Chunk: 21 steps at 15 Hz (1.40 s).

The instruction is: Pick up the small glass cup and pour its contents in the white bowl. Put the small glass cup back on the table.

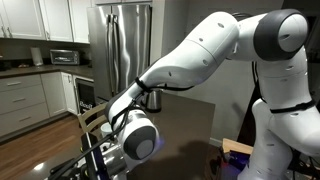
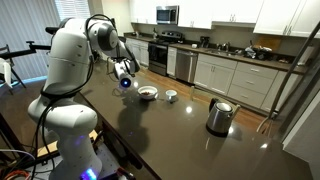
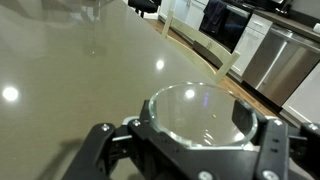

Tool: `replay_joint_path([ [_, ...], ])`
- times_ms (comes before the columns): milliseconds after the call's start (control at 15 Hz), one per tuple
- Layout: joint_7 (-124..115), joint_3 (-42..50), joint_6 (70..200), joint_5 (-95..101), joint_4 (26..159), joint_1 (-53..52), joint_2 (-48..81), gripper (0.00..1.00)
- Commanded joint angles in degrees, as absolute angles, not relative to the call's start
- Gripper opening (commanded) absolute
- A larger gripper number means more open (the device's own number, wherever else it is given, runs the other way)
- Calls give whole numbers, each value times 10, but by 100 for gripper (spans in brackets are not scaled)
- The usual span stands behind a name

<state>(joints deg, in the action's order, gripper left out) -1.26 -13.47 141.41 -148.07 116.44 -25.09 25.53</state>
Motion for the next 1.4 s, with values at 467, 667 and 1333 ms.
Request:
replay_joint_path([
  [467,0,-138,1377,-1494,1203,-222,249,57],
  [667,-2,-140,1380,-1494,1203,-225,255,57],
  [1333,-4,-146,1395,-1494,1190,-235,288,57],
])
